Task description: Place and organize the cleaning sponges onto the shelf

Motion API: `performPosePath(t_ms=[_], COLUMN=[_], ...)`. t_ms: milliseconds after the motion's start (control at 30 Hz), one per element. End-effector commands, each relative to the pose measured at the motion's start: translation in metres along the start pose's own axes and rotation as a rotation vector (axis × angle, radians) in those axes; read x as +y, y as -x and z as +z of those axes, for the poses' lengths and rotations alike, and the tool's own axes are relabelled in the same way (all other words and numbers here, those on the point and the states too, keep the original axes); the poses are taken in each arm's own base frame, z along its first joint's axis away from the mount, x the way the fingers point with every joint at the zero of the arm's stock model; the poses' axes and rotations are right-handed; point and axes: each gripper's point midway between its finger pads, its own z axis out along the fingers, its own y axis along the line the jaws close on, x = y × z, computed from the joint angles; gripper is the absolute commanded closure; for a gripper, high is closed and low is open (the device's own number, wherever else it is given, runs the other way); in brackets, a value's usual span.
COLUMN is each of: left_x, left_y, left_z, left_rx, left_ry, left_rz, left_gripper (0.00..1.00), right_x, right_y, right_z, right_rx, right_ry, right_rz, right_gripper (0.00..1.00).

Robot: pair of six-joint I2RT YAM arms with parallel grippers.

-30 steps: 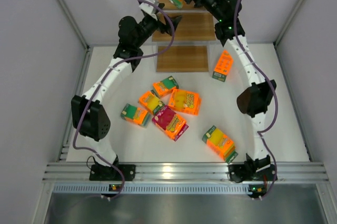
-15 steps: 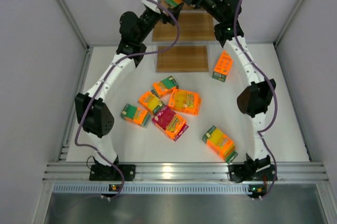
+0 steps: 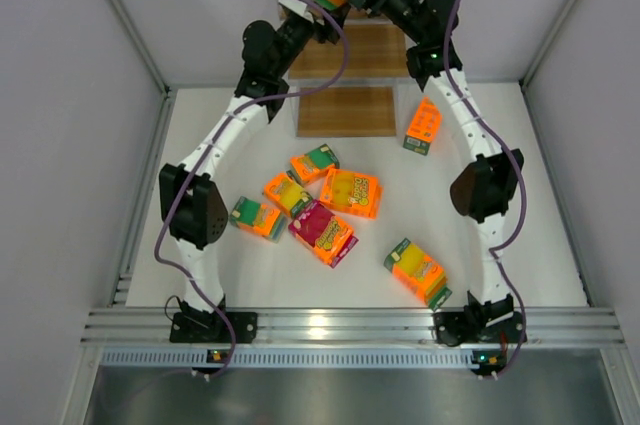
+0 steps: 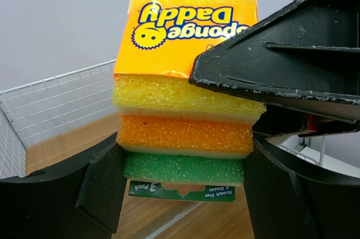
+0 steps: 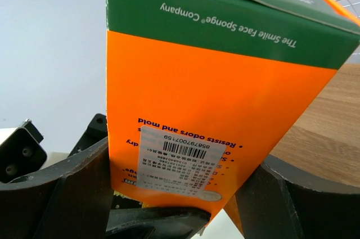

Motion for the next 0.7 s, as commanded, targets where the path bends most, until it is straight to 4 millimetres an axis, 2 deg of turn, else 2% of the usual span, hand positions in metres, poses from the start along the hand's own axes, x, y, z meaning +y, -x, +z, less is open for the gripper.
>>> performPosePath(t_ms=[0, 133, 233, 300, 333, 367, 400, 467, 667], left_x=[0.015, 0.015, 0.019, 0.033, 0.037, 0.045, 0.046, 0.053, 0.066], left_y=[0.053, 0.065, 0.068, 0.068, 0.066, 0.068, 0.067, 0.065, 0.055], left_z=[0.004, 0.002, 0.001, -0.001, -0.001, -0.003, -0.003, -0.005, -0.005], left_rx=[-0.164, -0.203, -0.216, -0.223, -0.221, -0.228, -0.225, -0.226, -0.22], left_ry=[0.075, 0.084, 0.108, 0.188, 0.213, 0.251, 0.257, 0.294, 0.361], left_rz=[-0.003, -0.034, -0.055, -0.094, -0.103, -0.108, -0.11, -0.122, -0.143], left_gripper=[0.27, 0.36, 0.38, 0.37, 0.36, 0.36, 0.36, 0.36, 0.36], right_x=[0.04, 0.036, 0.038, 0.032, 0.037, 0.036, 0.044, 0.043, 0.086], right_y=[0.015, 0.015, 0.019, 0.019, 0.026, 0.026, 0.034, 0.039, 0.059], right_z=[-0.005, -0.007, -0.009, -0.012, -0.014, -0.015, -0.018, -0.023, -0.037], right_rx=[0.001, 0.007, -0.002, 0.003, -0.011, -0.011, -0.021, -0.021, -0.022], right_ry=[0.067, 0.041, 0.03, -0.007, -0.015, -0.028, -0.029, -0.06, -0.028], right_rz=[-0.039, -0.043, -0.048, -0.042, -0.064, -0.068, -0.082, -0.097, -0.181], right_gripper=[0.27, 0.26, 0.18, 0.06, 0.01, 0.01, 0.0, 0.01, 0.01])
